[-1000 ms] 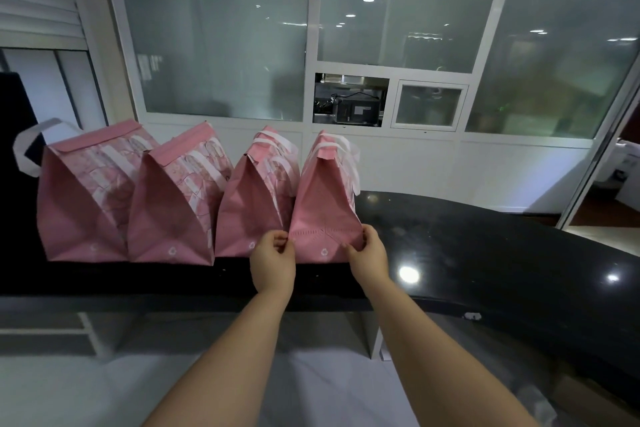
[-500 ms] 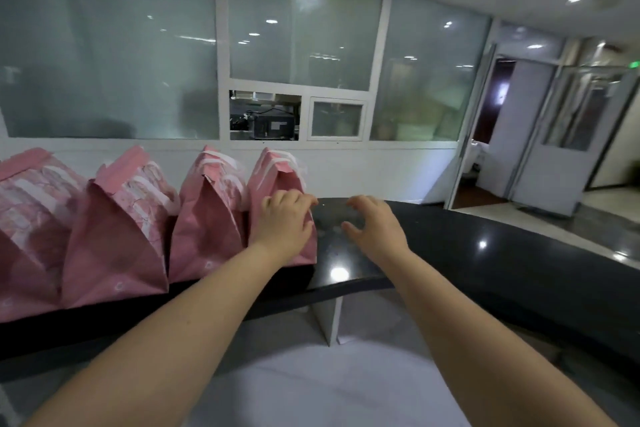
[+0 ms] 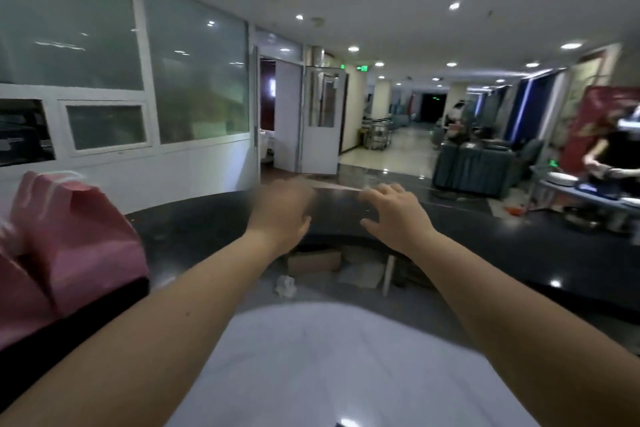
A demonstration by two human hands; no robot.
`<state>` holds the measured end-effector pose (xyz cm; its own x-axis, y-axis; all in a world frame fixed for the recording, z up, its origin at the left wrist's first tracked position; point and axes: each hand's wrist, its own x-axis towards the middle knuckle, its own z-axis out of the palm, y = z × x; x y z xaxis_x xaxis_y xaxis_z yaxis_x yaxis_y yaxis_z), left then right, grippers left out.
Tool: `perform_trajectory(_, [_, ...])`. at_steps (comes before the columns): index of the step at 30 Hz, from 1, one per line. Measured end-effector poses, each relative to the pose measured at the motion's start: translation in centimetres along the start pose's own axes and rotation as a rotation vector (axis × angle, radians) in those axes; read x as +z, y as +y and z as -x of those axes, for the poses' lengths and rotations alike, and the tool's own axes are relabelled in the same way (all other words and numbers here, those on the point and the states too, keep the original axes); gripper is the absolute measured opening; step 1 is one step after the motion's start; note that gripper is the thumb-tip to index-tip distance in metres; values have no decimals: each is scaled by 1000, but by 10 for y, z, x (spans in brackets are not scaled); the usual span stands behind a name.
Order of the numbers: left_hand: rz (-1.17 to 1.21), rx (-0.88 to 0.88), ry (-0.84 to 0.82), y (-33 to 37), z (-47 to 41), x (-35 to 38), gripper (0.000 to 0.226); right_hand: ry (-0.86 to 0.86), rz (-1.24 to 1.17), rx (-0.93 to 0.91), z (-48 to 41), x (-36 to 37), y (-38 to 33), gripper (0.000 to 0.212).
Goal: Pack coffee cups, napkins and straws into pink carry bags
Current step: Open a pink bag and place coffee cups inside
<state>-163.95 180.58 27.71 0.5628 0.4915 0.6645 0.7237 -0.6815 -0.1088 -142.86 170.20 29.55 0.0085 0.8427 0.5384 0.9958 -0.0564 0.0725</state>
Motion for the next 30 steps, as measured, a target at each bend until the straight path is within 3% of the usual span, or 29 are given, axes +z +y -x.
perform_trajectory(8, [243,335,48,223,-65,-26,49,-28,260,321,147,-126,133,48])
perform_trajectory(14, [377,583,70,425,-72,-48,48,-86,459,543,307,-209,226,51])
perform_trajectory(24, [702,876,125,825,-14,-146,50,-139,648,961,616,-371,357,47])
perform_trajectory(30, [870,952,12,996,50,-162,53,-84,643,1133,754,-413,414,40])
